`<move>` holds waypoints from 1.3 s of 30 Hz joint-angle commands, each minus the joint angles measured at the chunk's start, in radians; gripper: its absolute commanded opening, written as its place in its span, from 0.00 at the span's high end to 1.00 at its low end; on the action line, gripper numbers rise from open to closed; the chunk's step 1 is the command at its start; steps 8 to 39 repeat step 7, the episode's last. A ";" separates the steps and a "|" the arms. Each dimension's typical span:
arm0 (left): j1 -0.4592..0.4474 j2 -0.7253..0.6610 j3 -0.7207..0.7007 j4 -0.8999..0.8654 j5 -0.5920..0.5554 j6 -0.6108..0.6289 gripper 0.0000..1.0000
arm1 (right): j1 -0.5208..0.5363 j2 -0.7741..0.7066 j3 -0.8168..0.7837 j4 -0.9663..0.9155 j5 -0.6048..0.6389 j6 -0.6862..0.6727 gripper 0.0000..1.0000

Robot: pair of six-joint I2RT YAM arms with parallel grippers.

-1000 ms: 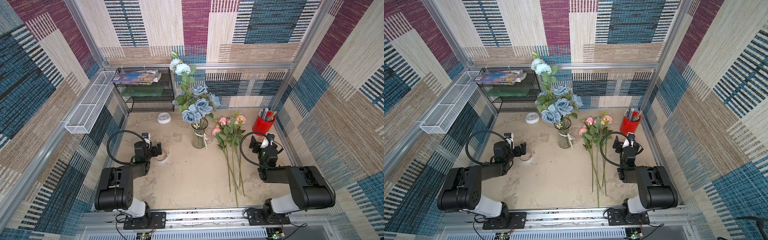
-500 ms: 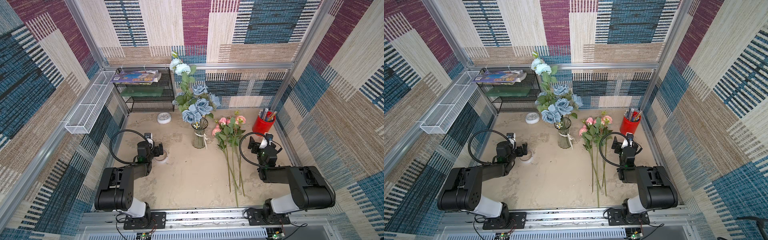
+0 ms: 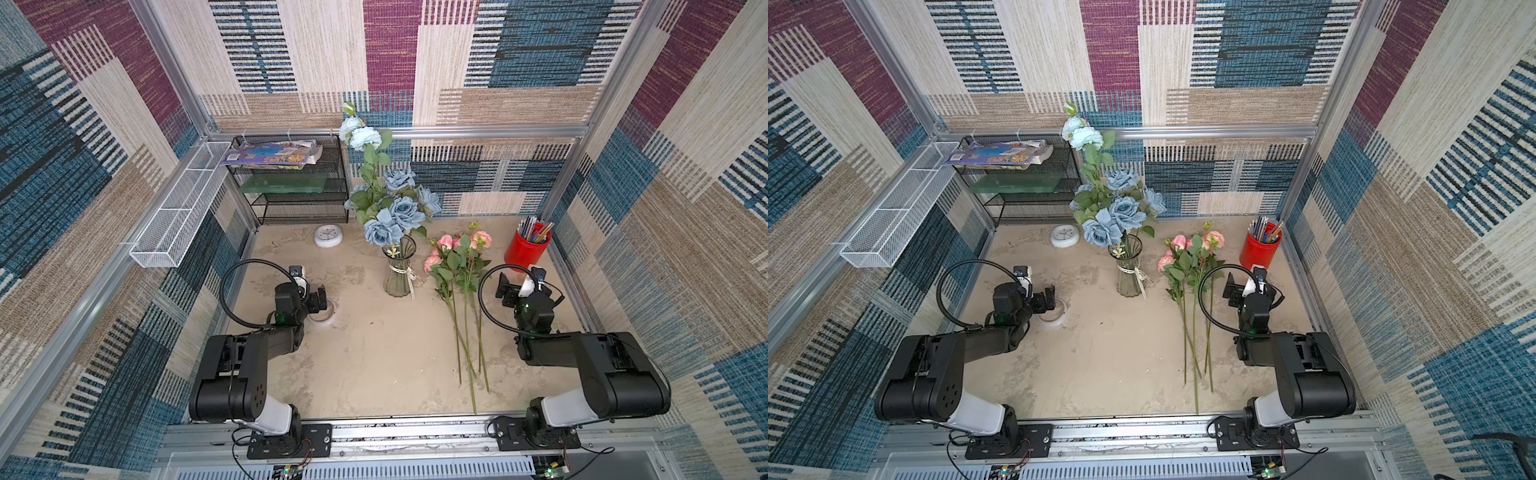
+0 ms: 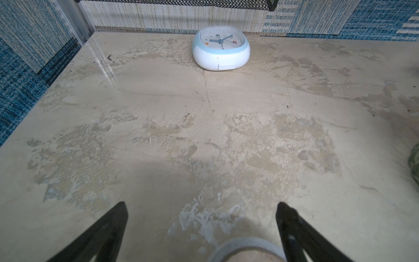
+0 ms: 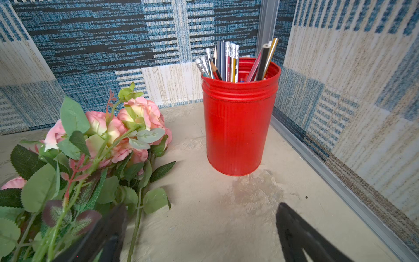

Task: Pick out pink flowers from the vase
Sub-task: Reset both arms

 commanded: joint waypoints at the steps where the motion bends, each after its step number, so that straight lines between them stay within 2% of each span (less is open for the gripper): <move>1: 0.001 -0.002 0.004 0.015 -0.014 0.043 0.00 | 0.002 0.000 0.003 0.022 -0.001 0.008 0.04; 39: 0.001 -0.001 0.005 0.012 -0.012 0.043 0.00 | 0.002 -0.002 0.001 0.024 0.000 0.008 0.04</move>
